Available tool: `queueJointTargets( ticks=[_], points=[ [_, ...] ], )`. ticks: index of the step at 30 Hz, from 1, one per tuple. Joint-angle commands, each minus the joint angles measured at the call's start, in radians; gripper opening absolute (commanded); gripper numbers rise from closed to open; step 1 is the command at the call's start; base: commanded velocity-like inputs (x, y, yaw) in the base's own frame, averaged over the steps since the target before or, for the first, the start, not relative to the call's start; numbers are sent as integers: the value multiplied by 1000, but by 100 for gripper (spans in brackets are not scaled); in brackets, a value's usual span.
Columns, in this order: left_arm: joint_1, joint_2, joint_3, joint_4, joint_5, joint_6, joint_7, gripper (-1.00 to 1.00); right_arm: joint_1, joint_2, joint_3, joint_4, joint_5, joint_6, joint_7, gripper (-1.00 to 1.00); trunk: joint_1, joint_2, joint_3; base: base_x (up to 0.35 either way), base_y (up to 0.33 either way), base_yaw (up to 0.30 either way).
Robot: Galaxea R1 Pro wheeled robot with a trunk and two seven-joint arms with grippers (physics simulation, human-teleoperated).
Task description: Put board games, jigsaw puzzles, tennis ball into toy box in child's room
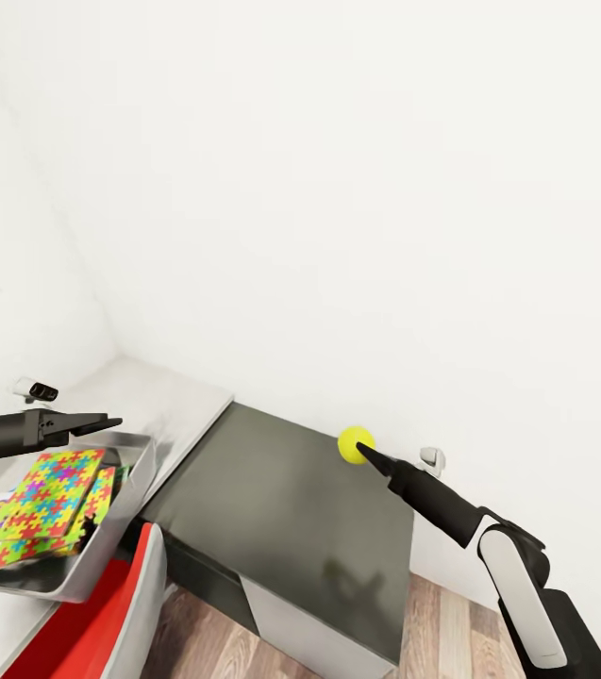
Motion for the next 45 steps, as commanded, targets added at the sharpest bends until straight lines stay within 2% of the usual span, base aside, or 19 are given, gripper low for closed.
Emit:
queueJointTargets(
  ticks=[1,45],
  points=[
    [0,0,-1,0,0,11,-4,100,-1,1,-1,-1,-7,9,-3,-100,1,-2,0,-2,1,55],
    [2,-7,-2,-1,0,11,-4,100,-1,2,1,-1,-7,9,-4,-100,1,-2,73,-22,11,85]
  ],
)
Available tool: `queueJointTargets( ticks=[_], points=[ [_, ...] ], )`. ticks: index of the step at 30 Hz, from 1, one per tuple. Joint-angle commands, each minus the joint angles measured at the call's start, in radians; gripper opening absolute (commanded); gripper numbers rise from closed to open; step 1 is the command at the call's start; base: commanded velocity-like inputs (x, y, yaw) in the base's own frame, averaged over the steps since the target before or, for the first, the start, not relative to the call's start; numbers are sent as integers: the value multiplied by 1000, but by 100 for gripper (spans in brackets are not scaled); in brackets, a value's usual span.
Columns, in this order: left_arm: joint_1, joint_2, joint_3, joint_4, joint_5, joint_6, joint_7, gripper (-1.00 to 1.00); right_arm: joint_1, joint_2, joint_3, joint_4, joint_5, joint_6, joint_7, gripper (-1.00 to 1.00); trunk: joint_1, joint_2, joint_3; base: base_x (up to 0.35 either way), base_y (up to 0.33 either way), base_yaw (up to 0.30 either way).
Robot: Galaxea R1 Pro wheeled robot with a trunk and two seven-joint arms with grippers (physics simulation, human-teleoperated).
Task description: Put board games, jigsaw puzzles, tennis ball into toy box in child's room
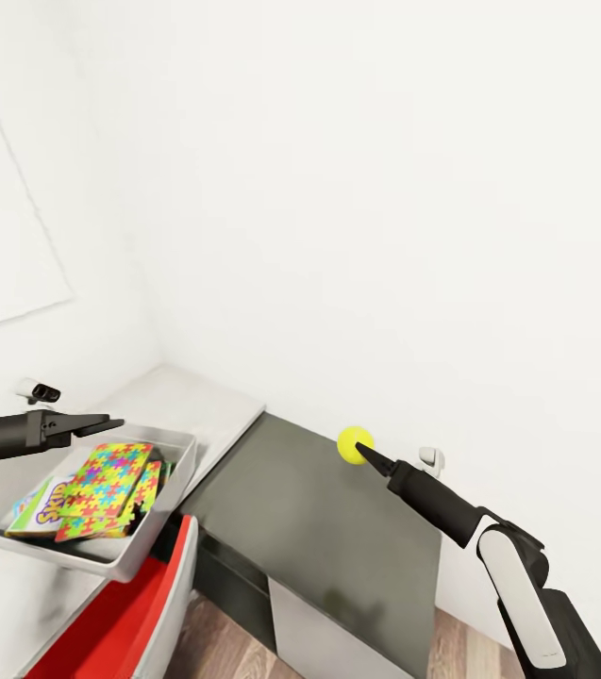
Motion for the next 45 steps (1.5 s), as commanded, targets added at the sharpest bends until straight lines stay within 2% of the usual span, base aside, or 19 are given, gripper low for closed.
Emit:
queueJointTargets(
  ticks=[1,14,34,38,45],
  points=[
    [-1,0,-1,0,0,10,-4,100,-1,0,-2,-1,-7,9,-3,-100,1,-2,-1,-64,0,87],
    [1,-1,-1,-3,0,11,-4,100,-1,1,-2,-1,-7,9,-2,-100,1,-2,19,-12,0,81],
    [1,-2,-1,-3,0,11,-4,100,-1,-1,-3,5,-9,15,-3,-100,1,-2,20,0,0,4],
    [1,-3,-2,-3,0,10,-4,100,-1,-8,-5,4,-9,16,-1,-100,1,-2,20,0,0,0],
    [1,-3,-2,-2,0,11,-4,100,-1,-1,-4,1,-9,11,-2,-100,1,-2,20,-1,0,0]
  ],
)
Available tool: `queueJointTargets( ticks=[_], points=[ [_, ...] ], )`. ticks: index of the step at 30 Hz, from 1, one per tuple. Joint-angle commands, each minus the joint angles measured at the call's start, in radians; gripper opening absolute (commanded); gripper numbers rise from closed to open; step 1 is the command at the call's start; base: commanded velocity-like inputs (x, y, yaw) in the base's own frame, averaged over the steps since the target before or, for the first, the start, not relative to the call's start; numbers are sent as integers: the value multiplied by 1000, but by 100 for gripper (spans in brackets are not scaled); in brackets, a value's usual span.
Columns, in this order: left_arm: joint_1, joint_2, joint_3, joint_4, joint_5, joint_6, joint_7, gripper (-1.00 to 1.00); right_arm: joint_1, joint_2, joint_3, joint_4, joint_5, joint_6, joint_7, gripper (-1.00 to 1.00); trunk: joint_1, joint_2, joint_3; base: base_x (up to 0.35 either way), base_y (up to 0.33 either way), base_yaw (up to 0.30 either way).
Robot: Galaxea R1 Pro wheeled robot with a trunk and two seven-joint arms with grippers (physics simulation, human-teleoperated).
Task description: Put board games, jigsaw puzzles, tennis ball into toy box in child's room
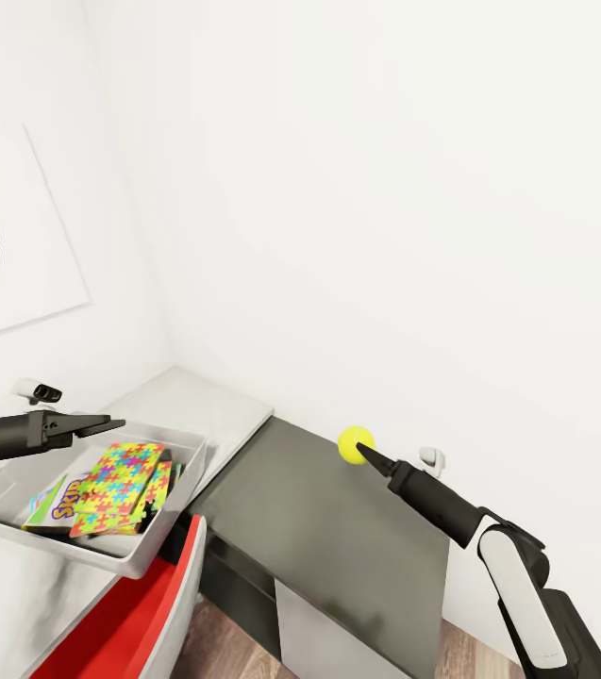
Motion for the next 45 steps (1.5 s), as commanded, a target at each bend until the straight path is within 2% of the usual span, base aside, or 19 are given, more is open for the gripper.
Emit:
queueJointTargets(
  ticks=[1,8,45],
  points=[
    [-1,0,0,0,-1,10,-4,100,-1,0,-2,-1,-7,9,-2,-100,1,-2,-2,-28,0,0],
    [-1,2,0,0,-2,11,-4,100,-1,2,2,-1,-7,7,-5,-100,1,-2,-2,-94,0,120],
    [-1,0,-1,1,-2,11,-4,100,-1,2,1,-1,-7,7,-4,-100,1,-2,30,-11,0,260]
  ],
)
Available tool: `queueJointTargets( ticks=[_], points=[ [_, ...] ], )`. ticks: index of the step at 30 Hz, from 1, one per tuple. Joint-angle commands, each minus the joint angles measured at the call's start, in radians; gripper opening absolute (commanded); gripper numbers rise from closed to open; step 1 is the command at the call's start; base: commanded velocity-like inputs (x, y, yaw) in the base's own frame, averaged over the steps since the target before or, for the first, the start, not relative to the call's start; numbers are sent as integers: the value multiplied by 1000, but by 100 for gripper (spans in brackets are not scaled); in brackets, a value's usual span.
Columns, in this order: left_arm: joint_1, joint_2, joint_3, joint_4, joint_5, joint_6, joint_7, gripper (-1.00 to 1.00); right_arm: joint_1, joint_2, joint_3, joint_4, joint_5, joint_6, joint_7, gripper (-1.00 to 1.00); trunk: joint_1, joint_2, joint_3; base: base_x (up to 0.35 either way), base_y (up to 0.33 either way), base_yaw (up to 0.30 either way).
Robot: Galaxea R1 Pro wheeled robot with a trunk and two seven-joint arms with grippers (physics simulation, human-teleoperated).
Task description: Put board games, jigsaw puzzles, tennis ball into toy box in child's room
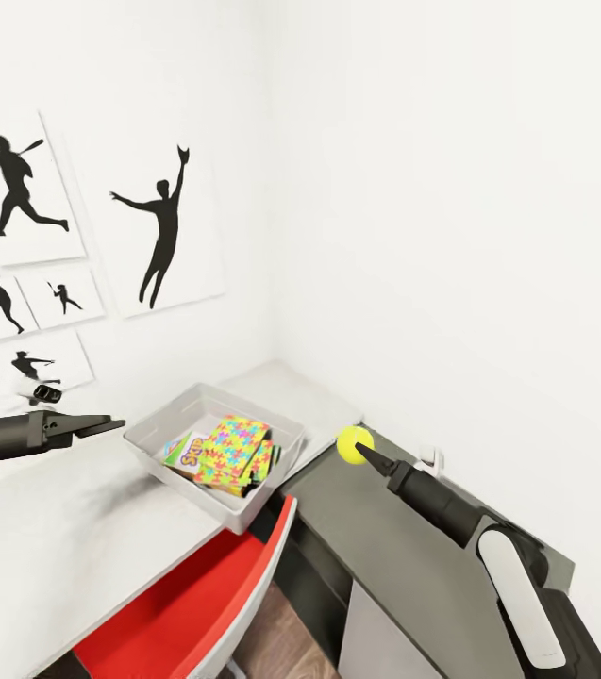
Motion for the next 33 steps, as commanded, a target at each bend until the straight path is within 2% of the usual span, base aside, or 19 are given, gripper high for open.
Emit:
queueJointTargets(
  ticks=[1,11,33],
  points=[
    [-1,0,-1,0,-1,10,-4,100,-1,1,-1,-1,-8,9,-3,-100,1,-2,-1,0,0,256],
    [-1,0,-1,0,-1,11,-4,100,-1,0,-2,0,-8,9,-3,-100,1,-2,6,6,115,215],
    [-1,0,-1,0,-1,10,-4,100,-1,2,-2,1,-8,9,-4,-100,1,-2,6,24,102,7]
  ],
)
